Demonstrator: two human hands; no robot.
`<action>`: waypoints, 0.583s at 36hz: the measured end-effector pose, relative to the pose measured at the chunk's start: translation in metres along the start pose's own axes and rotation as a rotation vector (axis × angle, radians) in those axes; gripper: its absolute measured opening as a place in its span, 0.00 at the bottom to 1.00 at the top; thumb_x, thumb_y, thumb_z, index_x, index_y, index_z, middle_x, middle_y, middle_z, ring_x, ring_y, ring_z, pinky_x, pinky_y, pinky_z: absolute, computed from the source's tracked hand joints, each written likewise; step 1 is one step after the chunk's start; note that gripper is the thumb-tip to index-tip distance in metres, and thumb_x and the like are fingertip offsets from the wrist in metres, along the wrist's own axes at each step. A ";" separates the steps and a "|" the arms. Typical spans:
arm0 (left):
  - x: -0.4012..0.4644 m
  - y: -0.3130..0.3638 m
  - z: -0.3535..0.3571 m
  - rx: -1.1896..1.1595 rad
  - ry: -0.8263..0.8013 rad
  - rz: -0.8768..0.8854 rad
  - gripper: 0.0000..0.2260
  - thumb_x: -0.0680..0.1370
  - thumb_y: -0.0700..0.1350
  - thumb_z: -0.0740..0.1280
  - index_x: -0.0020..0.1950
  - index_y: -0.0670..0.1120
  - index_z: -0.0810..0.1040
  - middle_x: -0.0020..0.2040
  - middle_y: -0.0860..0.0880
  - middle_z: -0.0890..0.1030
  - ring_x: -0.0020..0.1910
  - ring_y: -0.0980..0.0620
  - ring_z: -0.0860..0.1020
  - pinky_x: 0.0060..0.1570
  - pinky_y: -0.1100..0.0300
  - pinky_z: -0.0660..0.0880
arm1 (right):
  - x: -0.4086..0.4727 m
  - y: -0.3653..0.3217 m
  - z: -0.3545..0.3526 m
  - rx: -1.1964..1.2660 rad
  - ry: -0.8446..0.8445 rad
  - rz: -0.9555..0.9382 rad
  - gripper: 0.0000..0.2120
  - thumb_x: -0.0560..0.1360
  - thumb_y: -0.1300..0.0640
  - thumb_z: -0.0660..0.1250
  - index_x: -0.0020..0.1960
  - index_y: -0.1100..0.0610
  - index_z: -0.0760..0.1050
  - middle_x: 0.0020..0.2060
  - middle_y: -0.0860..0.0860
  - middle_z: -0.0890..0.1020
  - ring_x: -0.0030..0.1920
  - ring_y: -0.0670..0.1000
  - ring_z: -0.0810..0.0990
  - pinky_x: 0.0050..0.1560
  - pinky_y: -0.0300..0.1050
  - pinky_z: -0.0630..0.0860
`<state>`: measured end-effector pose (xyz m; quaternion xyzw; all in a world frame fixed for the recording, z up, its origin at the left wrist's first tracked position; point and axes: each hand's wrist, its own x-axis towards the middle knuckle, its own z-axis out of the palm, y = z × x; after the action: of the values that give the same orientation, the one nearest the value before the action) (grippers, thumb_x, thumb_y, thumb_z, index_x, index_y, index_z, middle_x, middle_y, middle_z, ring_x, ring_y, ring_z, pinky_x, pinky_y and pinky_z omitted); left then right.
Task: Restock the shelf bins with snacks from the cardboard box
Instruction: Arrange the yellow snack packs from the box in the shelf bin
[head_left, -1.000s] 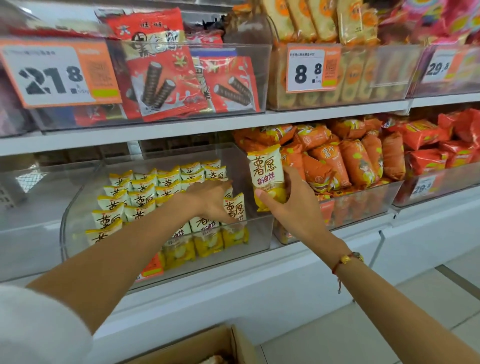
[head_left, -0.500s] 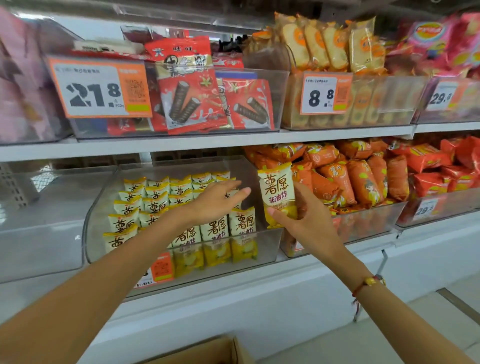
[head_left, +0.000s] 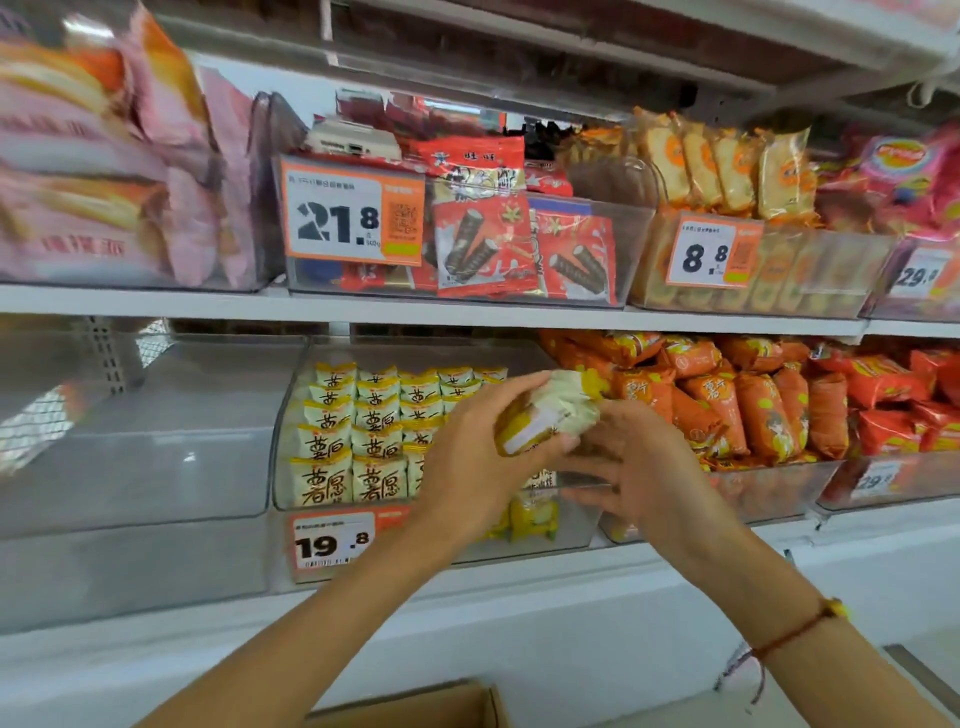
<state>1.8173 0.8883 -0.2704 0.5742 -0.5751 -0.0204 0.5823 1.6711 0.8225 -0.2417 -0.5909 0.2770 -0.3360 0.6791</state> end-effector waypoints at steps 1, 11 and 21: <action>0.002 -0.001 0.000 0.052 0.019 0.031 0.25 0.69 0.58 0.74 0.65 0.61 0.74 0.59 0.62 0.77 0.60 0.61 0.73 0.57 0.57 0.74 | 0.001 -0.002 0.000 -0.002 0.000 0.007 0.13 0.78 0.48 0.59 0.54 0.53 0.79 0.45 0.52 0.85 0.42 0.52 0.85 0.32 0.44 0.79; 0.028 -0.044 -0.008 0.490 -0.145 0.329 0.32 0.73 0.61 0.69 0.74 0.53 0.66 0.69 0.56 0.71 0.68 0.57 0.63 0.68 0.60 0.59 | 0.031 0.011 -0.004 -0.396 0.321 -0.283 0.12 0.75 0.55 0.69 0.56 0.59 0.76 0.49 0.52 0.83 0.48 0.48 0.83 0.40 0.37 0.81; 0.060 -0.095 0.000 0.754 -0.720 -0.027 0.37 0.72 0.73 0.56 0.77 0.59 0.53 0.78 0.52 0.56 0.76 0.48 0.55 0.73 0.50 0.52 | 0.097 0.026 -0.018 -1.422 0.431 -0.677 0.20 0.76 0.51 0.68 0.65 0.52 0.68 0.52 0.54 0.79 0.48 0.58 0.79 0.41 0.51 0.75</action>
<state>1.8976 0.8148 -0.2973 0.7081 -0.6987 -0.0156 0.1002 1.7212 0.7372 -0.2683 -0.8548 0.3548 -0.3732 -0.0647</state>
